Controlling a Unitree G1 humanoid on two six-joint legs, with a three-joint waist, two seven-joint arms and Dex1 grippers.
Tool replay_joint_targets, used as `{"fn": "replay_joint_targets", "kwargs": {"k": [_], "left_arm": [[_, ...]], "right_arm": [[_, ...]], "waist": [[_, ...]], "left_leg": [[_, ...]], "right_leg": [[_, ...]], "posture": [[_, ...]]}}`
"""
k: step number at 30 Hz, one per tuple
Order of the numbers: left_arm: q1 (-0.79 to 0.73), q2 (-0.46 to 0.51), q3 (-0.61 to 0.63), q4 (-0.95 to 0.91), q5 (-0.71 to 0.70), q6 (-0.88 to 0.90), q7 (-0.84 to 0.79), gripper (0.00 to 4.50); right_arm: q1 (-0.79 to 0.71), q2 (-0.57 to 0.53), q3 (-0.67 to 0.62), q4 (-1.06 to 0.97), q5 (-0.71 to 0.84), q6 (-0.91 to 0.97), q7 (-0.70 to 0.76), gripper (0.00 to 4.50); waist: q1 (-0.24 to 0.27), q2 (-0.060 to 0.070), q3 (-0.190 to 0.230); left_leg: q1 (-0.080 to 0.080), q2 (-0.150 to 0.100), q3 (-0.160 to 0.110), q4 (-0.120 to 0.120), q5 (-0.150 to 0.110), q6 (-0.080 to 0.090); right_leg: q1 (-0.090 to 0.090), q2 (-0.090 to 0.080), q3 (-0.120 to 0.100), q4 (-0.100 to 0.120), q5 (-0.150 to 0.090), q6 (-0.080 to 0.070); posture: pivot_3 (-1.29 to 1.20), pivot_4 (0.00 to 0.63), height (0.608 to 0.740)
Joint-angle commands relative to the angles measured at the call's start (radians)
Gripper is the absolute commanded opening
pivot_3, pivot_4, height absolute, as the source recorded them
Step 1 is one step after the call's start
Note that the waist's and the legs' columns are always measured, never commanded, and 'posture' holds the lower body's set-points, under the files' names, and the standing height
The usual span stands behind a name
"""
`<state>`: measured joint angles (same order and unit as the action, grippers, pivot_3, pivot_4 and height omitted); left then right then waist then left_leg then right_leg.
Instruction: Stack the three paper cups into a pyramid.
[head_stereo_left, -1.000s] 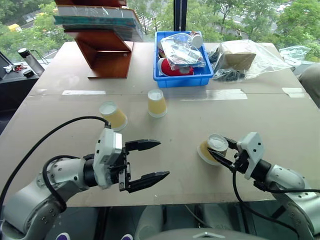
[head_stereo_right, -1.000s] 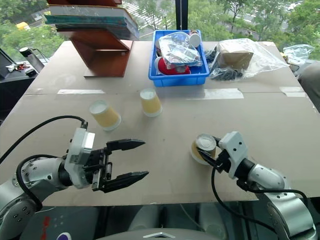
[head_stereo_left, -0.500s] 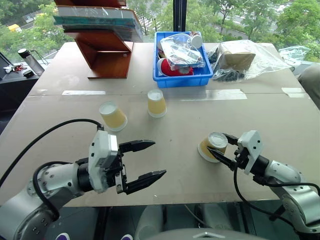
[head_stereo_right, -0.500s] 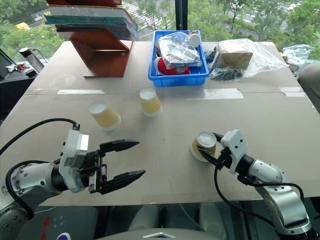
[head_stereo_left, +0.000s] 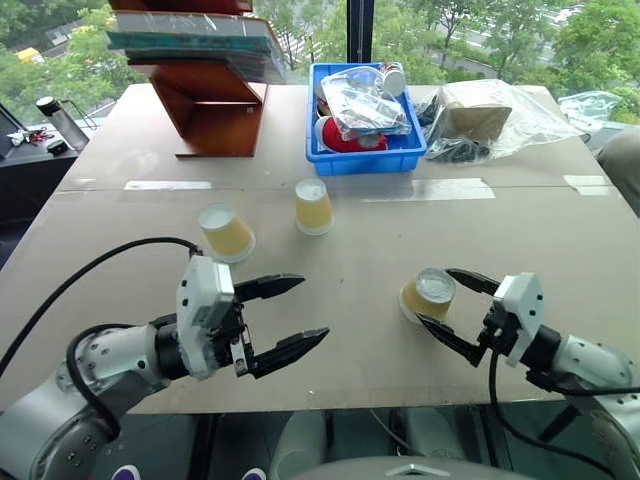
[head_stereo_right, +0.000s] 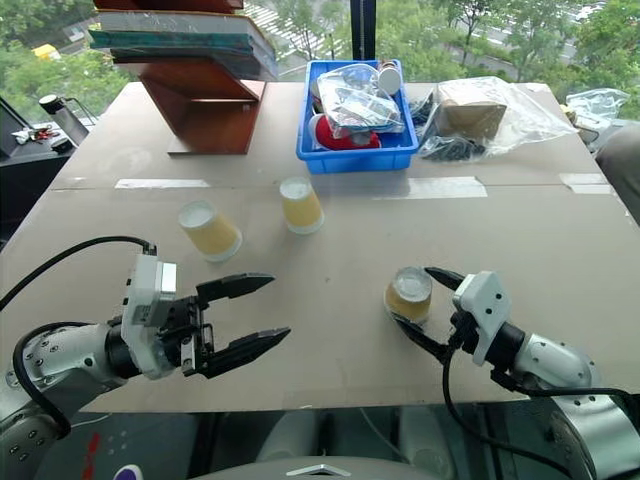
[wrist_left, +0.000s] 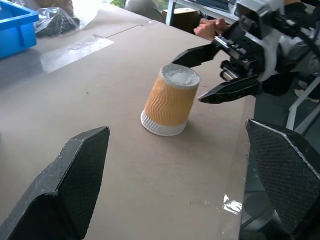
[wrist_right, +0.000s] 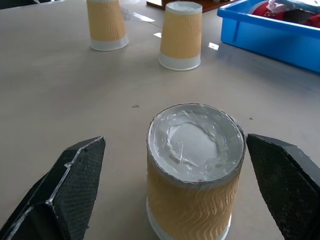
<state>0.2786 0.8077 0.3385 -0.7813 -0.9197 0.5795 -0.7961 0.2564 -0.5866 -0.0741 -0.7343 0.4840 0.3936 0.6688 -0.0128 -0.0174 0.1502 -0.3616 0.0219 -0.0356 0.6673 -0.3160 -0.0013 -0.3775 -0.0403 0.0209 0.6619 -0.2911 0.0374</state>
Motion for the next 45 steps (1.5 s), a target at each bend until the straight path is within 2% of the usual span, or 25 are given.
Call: {"fn": "replay_joint_targets", "kwargs": {"k": [1, 10, 17, 24, 30, 36, 40, 45], "left_arm": [[0.010, -0.038, -0.028, 0.024, 0.062, -0.033, 0.030, 4.50], [0.052, -0.170, -0.024, 0.136, 0.200, -0.130, 0.092, 4.50], [0.022, -0.229, -0.012, 0.227, 0.296, -0.159, 0.187, 4.50], [-0.035, -0.270, -0.010, 0.266, 0.340, -0.172, 0.254, 4.50], [-0.121, -0.289, -0.035, 0.254, 0.339, -0.118, 0.317, 4.50], [-0.256, -0.357, -0.158, 0.293, 0.435, -0.080, 0.432, 4.50], [-0.370, -0.410, -0.202, 0.359, 0.481, -0.038, 0.513, 4.50], [-0.498, -0.441, -0.258, 0.481, 0.550, -0.060, 0.520, 4.50]], "right_arm": [[-0.002, -0.038, -0.063, -0.051, 0.096, 0.025, 0.042, 4.43], [-0.058, -0.128, -0.153, -0.016, 0.151, 0.003, 0.116, 4.43], [-0.139, -0.131, -0.157, -0.006, 0.158, -0.082, 0.184, 4.43], [-0.194, -0.120, -0.148, 0.023, 0.214, -0.079, 0.202, 4.43], [-0.245, -0.142, -0.166, 0.025, 0.275, -0.040, 0.189, 4.43], [-0.216, -0.133, -0.147, 0.042, 0.241, -0.063, 0.198, 4.43], [-0.195, -0.117, -0.178, 0.021, 0.289, -0.056, 0.176, 4.43], [-0.184, -0.110, -0.174, 0.028, 0.245, -0.071, 0.145, 4.43]], "waist": [[0.000, 0.000, 0.000], [0.001, 0.000, 0.000], [0.003, -0.001, 0.000], [0.003, -0.002, 0.000], [0.003, -0.002, -0.001], [0.012, -0.002, -0.001], [0.011, -0.002, -0.001], [0.010, -0.002, -0.001]], "left_leg": [[0.000, 0.000, 0.000, 0.000, 0.000, 0.000], [0.000, 0.000, 0.000, 0.000, 0.000, 0.000], [0.000, 0.000, -0.001, 0.001, 0.000, 0.000], [-0.001, 0.000, -0.001, 0.001, 0.000, 0.000], [0.000, 0.000, -0.001, 0.001, 0.000, 0.000], [-0.001, -0.001, -0.001, 0.002, 0.000, 0.000], [-0.001, -0.001, -0.001, 0.002, 0.000, 0.000], [-0.001, -0.003, -0.001, 0.002, 0.000, 0.000]], "right_leg": [[0.000, 0.000, 0.000, 0.000, 0.000, 0.000], [0.000, 0.000, 0.000, 0.000, 0.000, 0.000], [0.000, 0.000, -0.001, 0.000, 0.000, 0.000], [0.000, 0.000, -0.001, 0.000, 0.000, 0.000], [0.000, -0.001, -0.001, 0.001, 0.000, 0.000], [0.000, -0.002, -0.002, 0.000, 0.000, 0.000], [0.000, -0.002, -0.002, 0.001, 0.001, 0.001], [0.000, -0.002, -0.003, 0.001, 0.001, 0.001]], "posture": [[0.00, 0.150, 0.740], [0.00, 0.150, 0.740], [0.00, 0.150, 0.740], [0.00, 0.150, 0.740], [0.00, 0.150, 0.740], [0.00, 0.150, 0.740], [0.00, 0.150, 0.740], [0.00, 0.150, 0.740]]}}
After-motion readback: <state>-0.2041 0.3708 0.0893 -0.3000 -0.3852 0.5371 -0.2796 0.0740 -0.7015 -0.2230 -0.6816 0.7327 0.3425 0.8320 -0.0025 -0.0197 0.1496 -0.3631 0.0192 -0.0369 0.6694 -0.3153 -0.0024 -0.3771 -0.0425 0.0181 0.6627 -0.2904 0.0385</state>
